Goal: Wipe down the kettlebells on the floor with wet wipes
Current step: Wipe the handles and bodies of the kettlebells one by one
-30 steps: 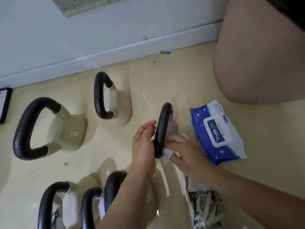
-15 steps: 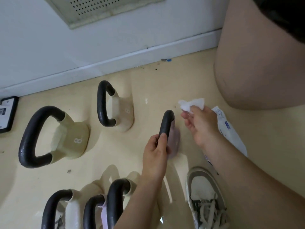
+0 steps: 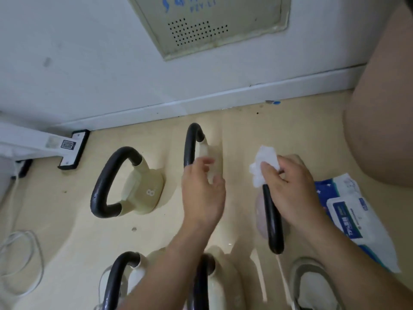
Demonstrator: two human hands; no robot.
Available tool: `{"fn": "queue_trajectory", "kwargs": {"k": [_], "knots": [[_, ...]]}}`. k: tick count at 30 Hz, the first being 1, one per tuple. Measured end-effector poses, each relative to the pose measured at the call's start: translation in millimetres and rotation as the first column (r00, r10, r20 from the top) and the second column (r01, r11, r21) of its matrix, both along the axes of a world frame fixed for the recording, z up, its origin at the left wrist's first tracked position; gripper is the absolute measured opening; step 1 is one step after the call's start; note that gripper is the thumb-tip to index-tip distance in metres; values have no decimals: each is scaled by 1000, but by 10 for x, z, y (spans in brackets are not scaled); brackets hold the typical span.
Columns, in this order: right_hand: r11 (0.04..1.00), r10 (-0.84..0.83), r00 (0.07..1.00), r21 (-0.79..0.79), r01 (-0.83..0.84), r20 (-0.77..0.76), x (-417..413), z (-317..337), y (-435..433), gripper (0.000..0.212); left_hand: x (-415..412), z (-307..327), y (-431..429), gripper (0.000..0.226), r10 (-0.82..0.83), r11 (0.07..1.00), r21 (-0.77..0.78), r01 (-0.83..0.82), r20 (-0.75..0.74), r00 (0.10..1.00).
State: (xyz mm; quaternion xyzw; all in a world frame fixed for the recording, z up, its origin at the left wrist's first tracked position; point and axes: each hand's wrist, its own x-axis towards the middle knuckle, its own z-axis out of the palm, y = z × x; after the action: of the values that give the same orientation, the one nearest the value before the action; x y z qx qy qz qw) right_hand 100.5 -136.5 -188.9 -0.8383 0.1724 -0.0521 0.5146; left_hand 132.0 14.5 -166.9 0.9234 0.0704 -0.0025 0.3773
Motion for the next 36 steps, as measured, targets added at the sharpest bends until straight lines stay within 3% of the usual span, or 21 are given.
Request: {"fn": "queue_trajectory", "kwargs": {"k": [2,5,7,8,9,10,11,12,14,17,20,24,31,36], "knots": [[994,47,997,99,-42,-55,172,75,98,32,207,71,212,46,152,988,-38,-151,32,988],[971,100,985,-204,-128,-142,239,84,196,30,420,71,350,52,312,912,-197,-360,-236,920],[936,54,971,-326,-131,-235,119,47,172,33,523,-7,388,30,241,851,-336,-404,-435,868],[955,29,958,-275,-110,-285,27,27,165,40,568,-37,402,19,207,827,-382,-413,-477,854],[995,-13,942,-96,-21,-334,-66,13,167,40,609,-74,412,16,192,810,-409,-420,-491,850],[976,-43,922,181,121,-384,-139,25,185,33,644,-91,411,16,194,798,-424,-429,-493,848],[875,-64,904,411,255,-424,-196,-13,207,23,675,-112,409,18,202,788,-433,-437,-488,849],[768,-86,888,537,349,-453,-231,-47,224,13,694,-133,397,22,206,786,-436,-438,-483,851],[739,-87,885,566,365,-457,-239,-128,218,8,675,-163,338,28,183,804,-432,-408,-473,862],[766,-172,889,511,391,-424,-197,-114,145,11,503,-168,187,25,121,849,-420,-321,-437,891],[708,-195,908,587,392,-372,-180,44,43,4,309,-134,129,24,145,843,-415,-341,-436,888],[762,-95,968,609,222,-234,-109,421,-34,22,-16,-58,31,26,128,846,-405,-346,-477,870],[756,1,998,654,-41,61,102,1187,17,19,-754,-198,-105,35,14,937,-285,-203,-549,836],[649,79,991,748,-136,112,359,1419,372,19,-1134,-210,-236,34,-66,977,-199,-77,-624,779]]}}
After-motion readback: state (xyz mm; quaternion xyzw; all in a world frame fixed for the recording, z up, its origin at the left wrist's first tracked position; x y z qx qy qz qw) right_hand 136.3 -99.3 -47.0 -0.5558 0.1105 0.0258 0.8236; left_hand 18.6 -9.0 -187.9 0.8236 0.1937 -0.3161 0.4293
